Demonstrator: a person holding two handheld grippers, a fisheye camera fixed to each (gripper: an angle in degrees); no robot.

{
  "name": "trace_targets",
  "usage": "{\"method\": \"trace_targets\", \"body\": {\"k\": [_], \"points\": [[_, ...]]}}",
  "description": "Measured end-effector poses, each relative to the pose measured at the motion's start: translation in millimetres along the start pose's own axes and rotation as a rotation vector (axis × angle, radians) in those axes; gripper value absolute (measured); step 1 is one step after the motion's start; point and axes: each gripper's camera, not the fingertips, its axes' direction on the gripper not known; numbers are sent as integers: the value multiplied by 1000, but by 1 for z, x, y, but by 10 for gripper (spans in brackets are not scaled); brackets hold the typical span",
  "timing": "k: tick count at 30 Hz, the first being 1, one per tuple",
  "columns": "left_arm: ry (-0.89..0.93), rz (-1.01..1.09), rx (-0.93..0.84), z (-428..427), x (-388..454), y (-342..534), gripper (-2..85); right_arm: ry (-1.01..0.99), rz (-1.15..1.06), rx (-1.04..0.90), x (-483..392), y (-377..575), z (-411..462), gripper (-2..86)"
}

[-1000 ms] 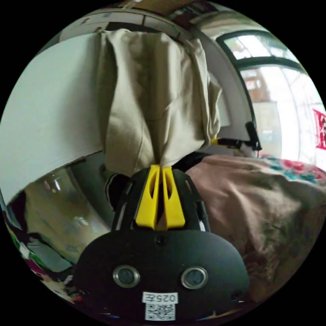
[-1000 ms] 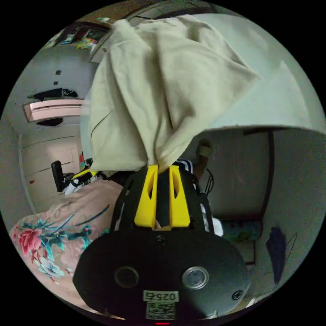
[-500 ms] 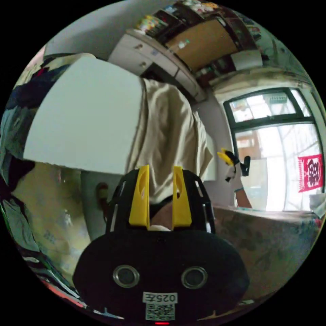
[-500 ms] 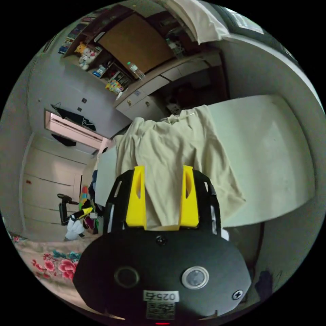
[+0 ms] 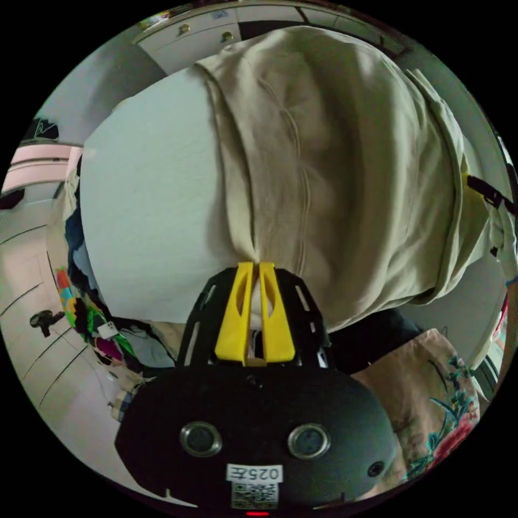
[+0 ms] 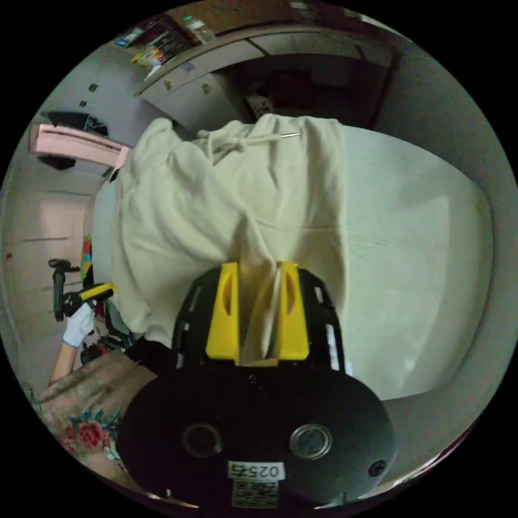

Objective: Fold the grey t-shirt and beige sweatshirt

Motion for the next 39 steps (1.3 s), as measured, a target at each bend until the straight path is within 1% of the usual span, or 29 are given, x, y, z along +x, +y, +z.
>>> {"method": "trace_targets", "body": {"k": [1, 2, 3, 5, 6, 7, 8, 10, 12, 13, 15, 16, 17, 19, 21, 22, 23, 24, 25, 26, 27, 29, 30, 32, 33, 35, 37, 39], "points": [[-58, -33, -9, 3, -8, 3, -15, -62, -59, -2, -10, 5, -7, 29], [-127, -90, 11, 4, -23, 12, -16, -32, -78, 43, -22, 17, -24, 13], [-138, -123, 19, 4, -33, 18, -16, -11, -95, 75, -29, 25, -34, 9], [-1, -268, 36, 10, -89, 50, -16, -32, -211, 205, -60, 76, -85, 2], [33, -303, 27, 15, -104, 57, -17, -47, -232, 226, -66, 91, -98, 1], [63, -367, 4, 27, -131, 73, -17, -96, -307, 252, -78, 123, -120, -1], [68, -423, -32, 43, -155, 89, -16, -158, -379, 257, -86, 156, -137, -2], [74, -461, -77, 70, -184, 114, -16, -199, -378, 228, -87, 197, -150, -2], [125, -488, -74, 89, -208, 138, -16, -209, -346, 147, -84, 226, -144, -2], [155, -493, -67, 99, -222, 151, -15, -186, -290, 101, -80, 240, -135, -1], [189, -508, -77, 112, -240, 165, -13, -208, -203, 80, -73, 253, -118, 3], [179, -514, -86, 117, -249, 169, -11, -244, -103, 68, -64, 256, -104, 7], [115, -506, -92, 119, -257, 171, -10, -284, -20, 56, -58, 257, -91, 15], [53, -477, -83, 117, -270, 173, -9, -345, 84, 41, -48, 258, -77, 36], [48, -461, -17, 104, -286, 181, -7, -372, 154, -14, -39, 259, -71, 68], [65, -486, 61, 88, -299, 190, -5, -385, 178, -16, -32, 263, -78, 85], [133, -468, 171, 67, -307, 199, 3, -397, 195, 4, -23, 269, -91, 97], [179, -442, 225, 56, -309, 203, 9, -399, 204, 21, -17, 272, -101, 105], [268, -398, 314, 35, -307, 205, 23, -390, 223, 81, -5, 277, -126, 120], [360, -302, 372, 18, -294, 200, 38, -373, 238, 158, 8, 280, -154, 131], [399, -249, 390, 11, -285, 195, 42, -359, 240, 195, 14, 279, -168, 136], [525, -89, 441, -11, -231, 167, 54, -343, 208, 326, 37, 257, -215, 168], [565, -52, 453, -15, -215, 157, 54, -346, 191, 343, 43, 247, -221, 171], [660, 70, 481, -28, -147, 106, 56, -339, 132, 333, 71, 190, -223, 176], [671, 82, 485, -30, -131, 91, 57, -357, 128, 313, 79, 174, -218, 176], [678, 107, 464, -30, -71, 21, 62, -500, 138, 266, 116, 114, -196, 173], [658, 81, 419, -23, -36, -27, 66, -562, 154, 223, 135, 77, -184, 169], [603, 77, 375, -19, -8, -64, 75, -572, 157, 207, 147, 48, -182, 165]]}}
